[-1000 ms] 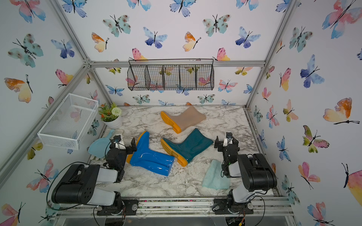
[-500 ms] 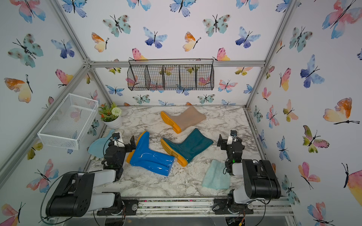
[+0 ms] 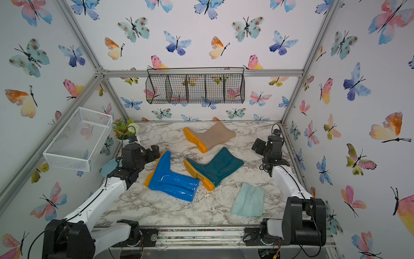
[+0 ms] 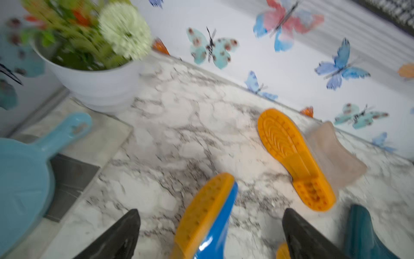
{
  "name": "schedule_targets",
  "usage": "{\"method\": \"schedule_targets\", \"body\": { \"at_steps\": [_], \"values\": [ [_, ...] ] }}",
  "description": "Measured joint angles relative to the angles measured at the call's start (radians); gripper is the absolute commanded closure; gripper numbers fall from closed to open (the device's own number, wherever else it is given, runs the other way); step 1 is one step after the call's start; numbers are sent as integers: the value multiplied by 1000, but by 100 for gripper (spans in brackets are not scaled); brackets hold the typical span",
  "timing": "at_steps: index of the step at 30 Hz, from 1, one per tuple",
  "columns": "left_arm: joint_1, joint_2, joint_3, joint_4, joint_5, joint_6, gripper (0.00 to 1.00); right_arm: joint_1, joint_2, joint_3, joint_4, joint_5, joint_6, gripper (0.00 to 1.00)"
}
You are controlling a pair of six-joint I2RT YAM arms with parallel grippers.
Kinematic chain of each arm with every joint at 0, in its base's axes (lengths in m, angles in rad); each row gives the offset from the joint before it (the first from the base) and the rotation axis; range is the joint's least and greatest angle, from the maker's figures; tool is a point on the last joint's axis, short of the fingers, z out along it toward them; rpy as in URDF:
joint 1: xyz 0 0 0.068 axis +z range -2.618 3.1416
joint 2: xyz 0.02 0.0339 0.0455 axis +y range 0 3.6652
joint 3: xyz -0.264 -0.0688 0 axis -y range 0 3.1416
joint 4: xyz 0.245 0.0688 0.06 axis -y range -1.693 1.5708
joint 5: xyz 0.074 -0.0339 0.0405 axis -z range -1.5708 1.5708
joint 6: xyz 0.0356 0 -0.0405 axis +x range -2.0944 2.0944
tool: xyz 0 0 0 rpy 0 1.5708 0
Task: Wipe the rubber boots with a cloth
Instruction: Pick up the cleaning item at the center of the board.
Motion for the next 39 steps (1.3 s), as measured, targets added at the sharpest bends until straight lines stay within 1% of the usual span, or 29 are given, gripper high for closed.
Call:
{"method": "schedule_targets", "body": {
  "at_steps": [4, 6, 9, 10, 14, 15, 17, 19, 22, 25, 29, 30, 31, 33, 34, 35, 36, 37, 39],
  "values": [
    [-153, -3, -10, -59, 71, -91, 2, 3, -77, 0, -288, -19, 91, 4],
    [-203, 7, -25, -54, 122, -150, 2, 14, -126, 0, -422, -19, 134, 2],
    [-274, 51, -37, -36, 169, -233, 1, 46, -200, -14, -566, -32, 182, 1],
    [-297, 71, -35, -28, 182, -255, 0, 63, -220, -23, -599, -38, 194, 1],
    [-377, 160, 0, -1, 233, -342, 7, 202, -266, -61, -727, -40, 269, 1],
    [-394, 181, 5, 19, 246, -362, 9, 239, -266, -72, -748, -40, 291, 1],
    [-424, 220, 6, 67, 272, -406, 11, 289, -266, -101, -771, -56, 326, 1],
    [-445, 278, 19, 93, 297, -433, 12, 315, -268, -141, -778, -79, 356, 1],
    [-462, 391, 92, 76, 315, -443, 14, 338, -254, -196, -777, -116, 375, 1],
    [-462, 476, 192, -2, 310, -432, 16, 351, -175, -208, -755, -158, 373, 1],
    [-457, 513, 268, -76, 286, -396, 19, 386, -45, -209, -678, -192, 364, 1],
    [-453, 520, 284, -85, 283, -385, 21, 395, -8, -203, -669, -192, 357, 8],
    [-451, 526, 297, -97, 281, -378, 23, 401, 15, -188, -673, -187, 354, 20],
    [-444, 538, 326, -126, 274, -347, 28, 408, 59, -169, -703, -162, 336, 49],
    [-441, 544, 339, -136, 269, -333, 31, 408, 69, -165, -717, -145, 333, 63],
    [-438, 552, 355, -148, 268, -313, 35, 408, 70, -166, -727, -129, 329, 79],
    [-433, 561, 377, -163, 265, -289, 39, 408, 61, -168, -723, -129, 327, 93],
    [-431, 569, 394, -174, 264, -269, 42, 411, 45, -172, -711, -133, 323, 97],
    [-424, 591, 434, -194, 264, -214, 47, 418, -17, -175, -686, -136, 320, 98]
  ]
}}
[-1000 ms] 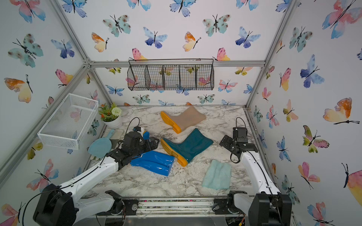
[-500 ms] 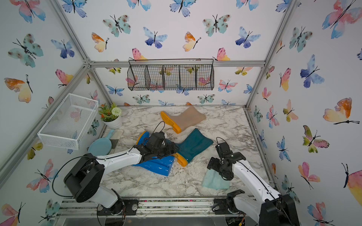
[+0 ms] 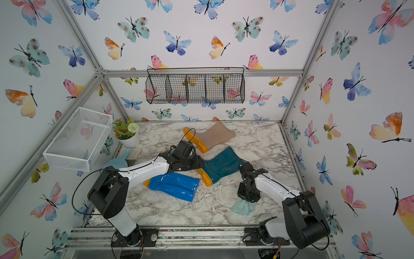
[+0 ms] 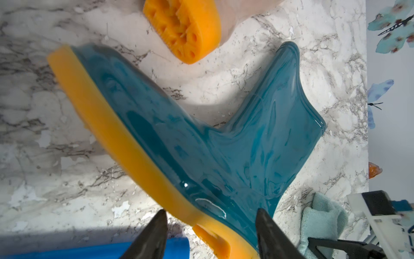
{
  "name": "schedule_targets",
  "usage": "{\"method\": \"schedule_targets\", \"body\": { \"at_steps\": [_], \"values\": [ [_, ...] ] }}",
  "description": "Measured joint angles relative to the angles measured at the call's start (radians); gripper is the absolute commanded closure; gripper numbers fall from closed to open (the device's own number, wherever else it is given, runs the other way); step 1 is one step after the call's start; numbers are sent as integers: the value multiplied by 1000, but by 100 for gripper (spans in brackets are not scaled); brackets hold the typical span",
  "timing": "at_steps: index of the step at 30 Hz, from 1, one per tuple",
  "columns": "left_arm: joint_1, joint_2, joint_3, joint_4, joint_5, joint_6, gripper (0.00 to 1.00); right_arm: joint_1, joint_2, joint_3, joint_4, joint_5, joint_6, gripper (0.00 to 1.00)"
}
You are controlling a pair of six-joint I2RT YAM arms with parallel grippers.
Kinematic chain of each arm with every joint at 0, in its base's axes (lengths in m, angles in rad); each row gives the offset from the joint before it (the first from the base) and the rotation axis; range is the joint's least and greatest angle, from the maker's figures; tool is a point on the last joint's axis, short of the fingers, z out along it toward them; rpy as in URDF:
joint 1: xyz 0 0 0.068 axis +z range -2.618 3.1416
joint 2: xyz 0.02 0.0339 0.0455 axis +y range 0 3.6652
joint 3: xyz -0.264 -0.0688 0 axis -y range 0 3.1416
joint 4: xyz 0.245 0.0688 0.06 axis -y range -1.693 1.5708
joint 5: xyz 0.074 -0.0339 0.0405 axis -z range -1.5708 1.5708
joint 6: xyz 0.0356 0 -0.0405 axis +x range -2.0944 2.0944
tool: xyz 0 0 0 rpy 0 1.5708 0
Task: Wipe the rubber boots with a cloth
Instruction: Pick up the cleaning item at the center of the board, then wipe the dirt off the rubber boot.
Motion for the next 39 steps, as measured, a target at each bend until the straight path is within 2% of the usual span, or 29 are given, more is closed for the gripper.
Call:
{"method": "schedule_targets", "body": {
  "at_steps": [3, 7, 9, 12, 18, 19, 20, 21, 23, 25, 26, 28, 31, 39],
  "values": [
    [5, 31, 54, -37, 0, 82, 45, 3, -130, 22, 18, 19, -2, 98],
    [6, 41, 91, -82, -4, 145, 25, 3, -187, 129, 17, 49, -20, 98],
    [6, 34, 97, -91, -15, 138, 21, 3, -153, 197, 17, 49, -43, 98],
    [6, 1, 59, -69, -5, 88, 20, 9, -56, 284, 26, 46, -91, 98],
    [9, -19, -71, 37, 102, -40, 20, 28, 160, 410, 98, 41, -242, 98],
    [9, -9, -80, 45, 119, -56, 20, 28, 193, 424, 124, 35, -272, 95],
    [9, 4, -82, 51, 132, -68, 20, 28, 222, 433, 154, 29, -300, 88],
    [9, 18, -82, 60, 142, -78, 20, 28, 242, 436, 175, 24, -320, 76],
    [9, 49, -71, 70, 156, -93, 19, 29, 275, 436, 218, 10, -356, 33],
    [8, 80, -49, 72, 163, -103, 20, 29, 286, 424, 255, 7, -372, 13],
    [7, 98, -35, 77, 164, -105, 21, 29, 286, 415, 269, 8, -377, 7],
    [2, 123, -18, 78, 163, -107, 24, 29, 286, 394, 290, 20, -382, 2],
    [-2, 146, 0, 75, 161, -104, 33, 29, 286, 351, 306, 53, -375, 1],
    [-16, 152, 36, 20, 128, -73, 72, 29, 371, 319, 354, 40, -352, 2]
  ]
}}
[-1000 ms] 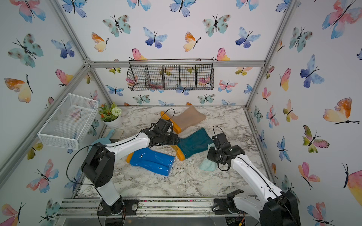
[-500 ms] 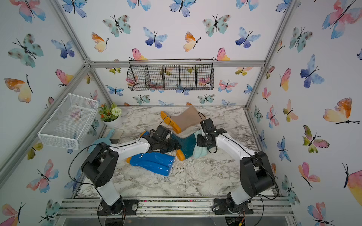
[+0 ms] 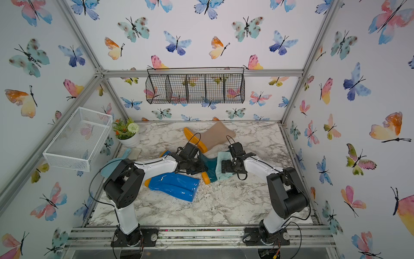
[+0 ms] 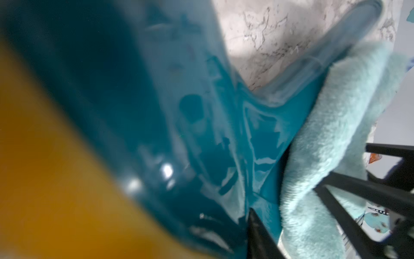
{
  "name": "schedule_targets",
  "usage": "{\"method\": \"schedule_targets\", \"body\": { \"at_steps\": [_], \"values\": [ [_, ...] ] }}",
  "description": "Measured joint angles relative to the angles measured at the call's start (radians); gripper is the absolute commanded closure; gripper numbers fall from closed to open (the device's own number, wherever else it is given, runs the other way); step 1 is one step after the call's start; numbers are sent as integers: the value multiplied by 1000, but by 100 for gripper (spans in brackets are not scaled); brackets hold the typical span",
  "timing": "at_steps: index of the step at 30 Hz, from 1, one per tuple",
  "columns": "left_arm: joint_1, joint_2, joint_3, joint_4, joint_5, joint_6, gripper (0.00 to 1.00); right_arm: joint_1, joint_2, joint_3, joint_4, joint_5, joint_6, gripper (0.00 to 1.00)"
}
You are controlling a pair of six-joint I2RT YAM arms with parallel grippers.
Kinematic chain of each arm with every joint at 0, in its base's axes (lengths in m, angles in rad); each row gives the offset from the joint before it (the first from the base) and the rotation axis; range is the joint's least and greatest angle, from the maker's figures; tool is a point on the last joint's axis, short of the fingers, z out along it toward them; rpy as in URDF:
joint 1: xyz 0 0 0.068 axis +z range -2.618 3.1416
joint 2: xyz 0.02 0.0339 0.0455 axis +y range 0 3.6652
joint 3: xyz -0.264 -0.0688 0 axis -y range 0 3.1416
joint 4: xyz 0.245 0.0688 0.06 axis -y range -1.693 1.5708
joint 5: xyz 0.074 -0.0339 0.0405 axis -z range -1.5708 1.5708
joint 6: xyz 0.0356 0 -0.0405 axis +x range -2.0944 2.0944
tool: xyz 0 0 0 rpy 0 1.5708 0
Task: Wipe the rubber boots with a cloth
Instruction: Wipe the dirt off the rubber boot.
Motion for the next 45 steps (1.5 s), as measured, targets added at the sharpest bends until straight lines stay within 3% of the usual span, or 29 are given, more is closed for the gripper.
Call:
{"method": "schedule_targets", "body": {
  "at_steps": [1, 4, 5, 7, 11, 13, 19, 28, 31, 33, 35, 38, 45],
  "values": [
    [-1, 0, 6, -7, -8, 12, 77, 0, 13, 1, 5, -9, 2, 5],
    [-5, 0, 21, -30, -29, 54, 87, 0, 29, 11, 12, -32, 3, 30],
    [-6, 0, 27, -42, -32, 68, 88, -1, 27, 14, 11, -38, 2, 32],
    [-7, 0, 42, -66, -46, 103, 89, -3, 14, 14, 6, -48, 2, 29],
    [-8, 0, 60, -99, -55, 156, 90, -1, -73, -2, -18, -61, 13, 12],
    [-12, -2, 64, -115, -55, 173, 87, -1, -126, -8, -21, -76, 30, 8],
    [-22, -2, 70, -135, -56, 174, 79, -1, -163, -31, 22, -169, 128, 5],
    [-22, -2, 66, -128, -51, 143, 78, 37, 5, -10, 38, -201, 244, 5],
    [-23, -2, 63, -122, -51, 139, 76, 66, 71, 49, -14, -145, 259, 39],
    [-23, -3, 61, -119, -51, 139, 73, 75, 81, 52, -26, -119, 261, 70],
    [-23, -4, 61, -119, -50, 145, 59, 78, 74, 40, -27, -101, 265, 96],
    [-26, -11, 60, -124, -31, 166, 40, 82, 26, 16, -39, -72, 265, 98],
    [-33, -131, 45, -161, -29, 244, 31, 91, -119, 63, -150, 3, 218, 98]
  ]
}}
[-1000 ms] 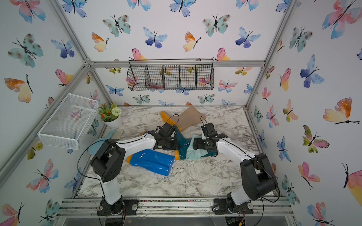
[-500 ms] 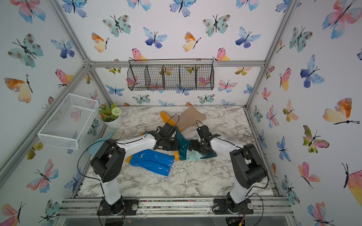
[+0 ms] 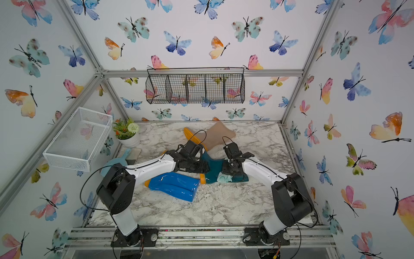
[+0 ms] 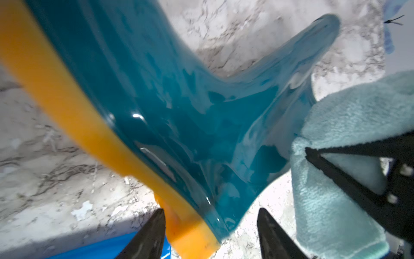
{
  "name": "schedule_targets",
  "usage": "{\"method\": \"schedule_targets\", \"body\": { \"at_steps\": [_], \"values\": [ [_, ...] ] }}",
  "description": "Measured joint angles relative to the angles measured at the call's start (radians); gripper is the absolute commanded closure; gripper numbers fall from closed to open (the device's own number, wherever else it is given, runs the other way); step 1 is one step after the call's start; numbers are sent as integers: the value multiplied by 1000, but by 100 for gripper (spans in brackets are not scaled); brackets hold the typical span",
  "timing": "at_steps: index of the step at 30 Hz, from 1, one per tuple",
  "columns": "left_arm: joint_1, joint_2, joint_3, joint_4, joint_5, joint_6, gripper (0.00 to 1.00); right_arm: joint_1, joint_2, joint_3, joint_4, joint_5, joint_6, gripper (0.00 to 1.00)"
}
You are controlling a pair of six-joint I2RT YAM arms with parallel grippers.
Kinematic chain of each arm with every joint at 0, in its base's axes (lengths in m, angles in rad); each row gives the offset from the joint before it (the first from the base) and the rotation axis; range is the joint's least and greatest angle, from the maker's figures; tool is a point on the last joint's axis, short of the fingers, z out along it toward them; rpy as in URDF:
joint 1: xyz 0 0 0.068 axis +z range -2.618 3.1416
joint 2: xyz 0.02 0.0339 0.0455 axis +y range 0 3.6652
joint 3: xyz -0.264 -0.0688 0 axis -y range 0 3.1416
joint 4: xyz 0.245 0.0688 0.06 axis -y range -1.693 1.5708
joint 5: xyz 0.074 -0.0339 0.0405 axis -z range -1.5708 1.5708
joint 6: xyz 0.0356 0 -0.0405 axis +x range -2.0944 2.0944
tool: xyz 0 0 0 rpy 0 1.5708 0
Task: Wipe the rubber boots with a cloth
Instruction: Wipe the dirt off the rubber boot.
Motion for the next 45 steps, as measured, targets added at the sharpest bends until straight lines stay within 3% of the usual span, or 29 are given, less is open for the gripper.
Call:
{"method": "schedule_targets", "body": {
  "at_steps": [3, 7, 12, 18, 20, 23, 25, 27, 30, 32, 37, 41, 45],
  "values": [
    [23, -125, -64, 24, -13, 18, 26, 0, -3, 51, 4, -5, -27, 98],
    [85, -243, -164, 88, 5, 4, 30, 3, 66, 138, 14, -41, -49, 98],
    [158, -221, -243, 195, 132, -53, 36, 27, 216, 235, 57, -105, -78, 98],
    [149, -184, -323, 337, 250, -124, 37, 39, 319, 274, 64, -137, -112, 98],
    [146, -144, -307, 364, 269, -132, 39, 39, 325, 275, 64, -138, -123, 87],
    [141, -74, -278, 389, 275, -142, 45, 39, 327, 275, 66, -145, -135, 56],
    [135, -27, -263, 394, 273, -145, 49, 39, 328, 269, 80, -156, -135, 50],
    [130, 5, -257, 393, 269, -148, 53, 39, 328, 252, 109, -169, -129, 57],
    [120, 38, -254, 390, 269, -149, 55, 38, 328, 217, 149, -180, -117, 84],
    [115, 49, -238, 389, 262, -148, 55, 38, 327, 204, 159, -178, -119, 96],
    [104, 61, -199, 341, 230, -131, 56, 38, 264, 115, 166, -119, -139, 97],
    [102, 60, -185, 309, 208, -116, 74, 38, 215, 48, 135, -84, -141, 98],
    [101, 48, -175, 277, 190, -105, 86, 38, 237, 97, 113, -104, -140, 98]
  ]
}}
